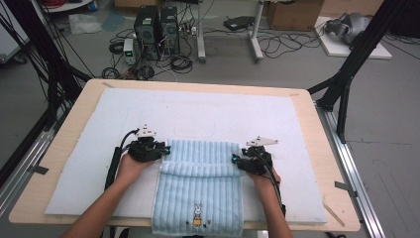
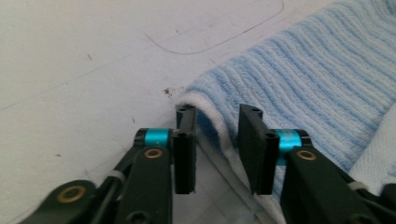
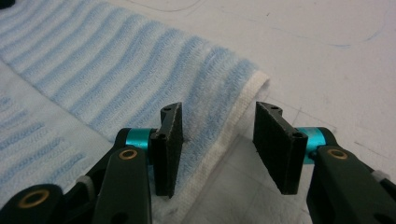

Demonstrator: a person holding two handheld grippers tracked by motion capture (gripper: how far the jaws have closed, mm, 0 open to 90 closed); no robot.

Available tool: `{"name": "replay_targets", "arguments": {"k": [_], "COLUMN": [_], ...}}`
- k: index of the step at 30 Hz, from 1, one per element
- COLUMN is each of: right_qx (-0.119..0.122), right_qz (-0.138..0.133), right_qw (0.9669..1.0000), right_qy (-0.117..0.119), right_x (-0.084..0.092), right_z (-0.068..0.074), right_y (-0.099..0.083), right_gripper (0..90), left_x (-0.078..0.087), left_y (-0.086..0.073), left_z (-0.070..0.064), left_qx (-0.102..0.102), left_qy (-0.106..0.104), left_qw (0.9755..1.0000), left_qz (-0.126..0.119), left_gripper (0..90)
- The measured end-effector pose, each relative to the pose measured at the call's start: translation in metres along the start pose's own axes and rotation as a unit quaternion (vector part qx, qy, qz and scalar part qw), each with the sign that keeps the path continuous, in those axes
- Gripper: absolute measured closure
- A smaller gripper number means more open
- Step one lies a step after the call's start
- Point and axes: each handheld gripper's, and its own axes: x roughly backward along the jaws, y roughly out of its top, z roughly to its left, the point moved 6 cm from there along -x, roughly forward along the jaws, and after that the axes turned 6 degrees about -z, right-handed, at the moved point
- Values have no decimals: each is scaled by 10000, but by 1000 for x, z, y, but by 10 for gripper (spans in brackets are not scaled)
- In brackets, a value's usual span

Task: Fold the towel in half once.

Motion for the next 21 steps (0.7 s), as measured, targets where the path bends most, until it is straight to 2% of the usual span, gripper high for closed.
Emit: {"name": "replay_targets", "arguments": {"k": [1,2,3,6,7,8,9,10,11,13,17,21], "right_qx": [-15,102,73,63,18,-31,-108,-124,-19,153,-152,-98], "right_qz": [31,60,79,88,103,122,162,187,182,197,117,37], "right_qw": [10000,9999,9999,9999,9999,9999,9998,9997,9997,9996,9997,9999], "right_qy": [-2,3,23,59,28,1,87,130,150,96,174,71], "right_x": [0,-1,0,0,0,0,1,1,0,-1,-3,-10], "right_z": [1,1,1,0,-1,-1,0,2,4,8,1,-5], "right_y": [0,1,1,1,1,1,2,2,3,4,6,13], "right_gripper": [515,515,515,541,574,653,752,790,833,846,851,851], "left_x": [0,-1,-1,-1,-1,-1,-1,-2,-2,-4,-7,-16], "left_y": [0,0,0,0,0,1,1,1,1,3,10,18], "left_z": [0,-1,-1,0,0,0,0,0,0,2,9,18], "left_qx": [78,125,99,254,276,281,297,327,315,363,470,550], "left_qy": [-143,-129,-125,-173,-183,-177,-166,-148,-163,-190,-158,-84], "left_qw": [9999,9998,9999,9995,9994,9994,9994,9993,9994,9992,9987,9984], "left_qz": [4,-18,-12,-17,-24,-18,-27,-40,-28,-38,-117,-104], "left_gripper": [798,843,847,853,854,854,856,856,858,859,861,861]}}
